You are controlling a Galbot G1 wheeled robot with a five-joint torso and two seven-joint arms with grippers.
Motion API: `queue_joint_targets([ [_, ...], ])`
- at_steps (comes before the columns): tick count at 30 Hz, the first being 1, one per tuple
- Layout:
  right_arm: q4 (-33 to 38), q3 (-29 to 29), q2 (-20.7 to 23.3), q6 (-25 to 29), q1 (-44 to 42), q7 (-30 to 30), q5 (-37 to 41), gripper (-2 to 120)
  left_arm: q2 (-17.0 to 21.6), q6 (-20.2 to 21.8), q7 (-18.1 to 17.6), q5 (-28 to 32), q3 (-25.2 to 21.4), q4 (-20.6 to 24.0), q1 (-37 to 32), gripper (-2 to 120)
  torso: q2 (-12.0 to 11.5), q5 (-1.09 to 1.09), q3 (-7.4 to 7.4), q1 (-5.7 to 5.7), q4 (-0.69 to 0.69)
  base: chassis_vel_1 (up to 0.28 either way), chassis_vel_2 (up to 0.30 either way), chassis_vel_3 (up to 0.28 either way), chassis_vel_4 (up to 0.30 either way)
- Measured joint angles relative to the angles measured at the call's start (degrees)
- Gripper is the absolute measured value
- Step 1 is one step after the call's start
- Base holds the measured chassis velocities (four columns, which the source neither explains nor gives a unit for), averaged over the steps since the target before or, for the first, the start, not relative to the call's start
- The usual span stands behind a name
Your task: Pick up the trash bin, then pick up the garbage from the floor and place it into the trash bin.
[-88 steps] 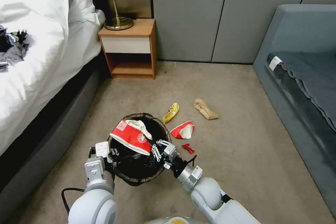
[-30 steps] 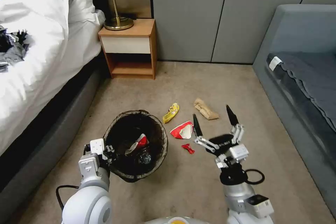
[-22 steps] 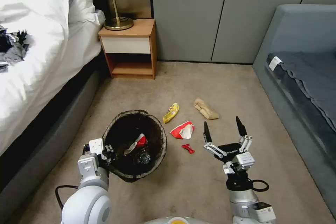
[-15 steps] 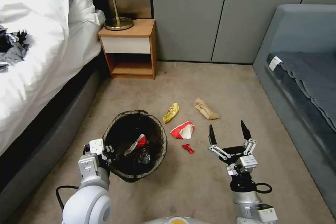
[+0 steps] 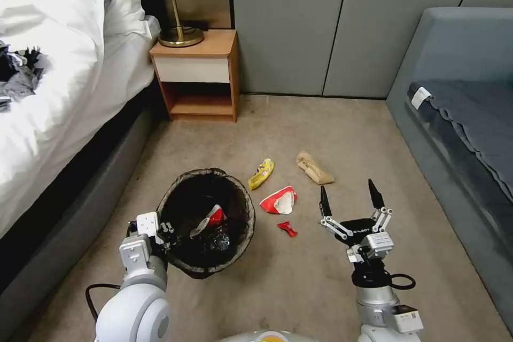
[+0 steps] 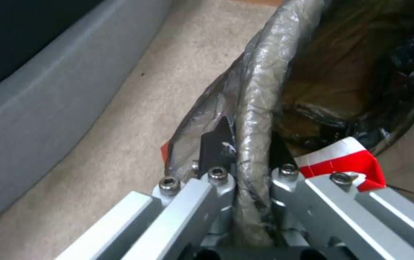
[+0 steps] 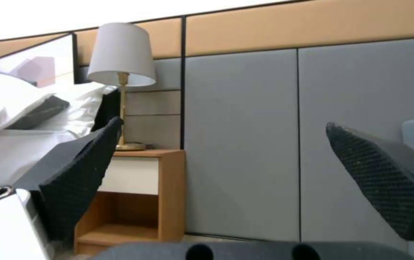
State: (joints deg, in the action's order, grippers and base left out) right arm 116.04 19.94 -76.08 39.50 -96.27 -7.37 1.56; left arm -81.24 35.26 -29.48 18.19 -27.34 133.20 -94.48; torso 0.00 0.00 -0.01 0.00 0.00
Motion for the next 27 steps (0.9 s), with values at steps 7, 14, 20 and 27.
queue_joint_targets([
  [7,0.0,0.2,0.2,0.2,0.4,0.9,0.2,100,0.3,0.0,0.0,0.1,0.0,0.3,0.0,0,0.0,-0.01,0.01,0.01,0.0,-0.195,0.202,0.193,-0.197],
  [14,-0.7,0.6,0.0,2.1,1.5,2.0,-1.1,100,0.3,0.0,0.0,0.2,0.1,0.6,0.0,0,0.0,0.0,0.01,0.01,-0.01,-0.13,0.107,0.102,-0.104],
  [20,-0.8,0.8,0.1,2.4,2.0,2.0,-2.1,100,0.3,0.0,0.0,0.2,0.1,0.7,0.0,0,0.0,0.0,0.0,0.0,0.0,0.0,0.0,0.0,0.0],
  [27,-0.4,0.9,0.2,2.2,2.2,2.0,-2.9,100,0.3,0.0,0.0,0.2,0.2,0.7,0.1,0,0.0,0.0,0.01,0.0,0.0,0.0,0.0,0.0,0.0],
])
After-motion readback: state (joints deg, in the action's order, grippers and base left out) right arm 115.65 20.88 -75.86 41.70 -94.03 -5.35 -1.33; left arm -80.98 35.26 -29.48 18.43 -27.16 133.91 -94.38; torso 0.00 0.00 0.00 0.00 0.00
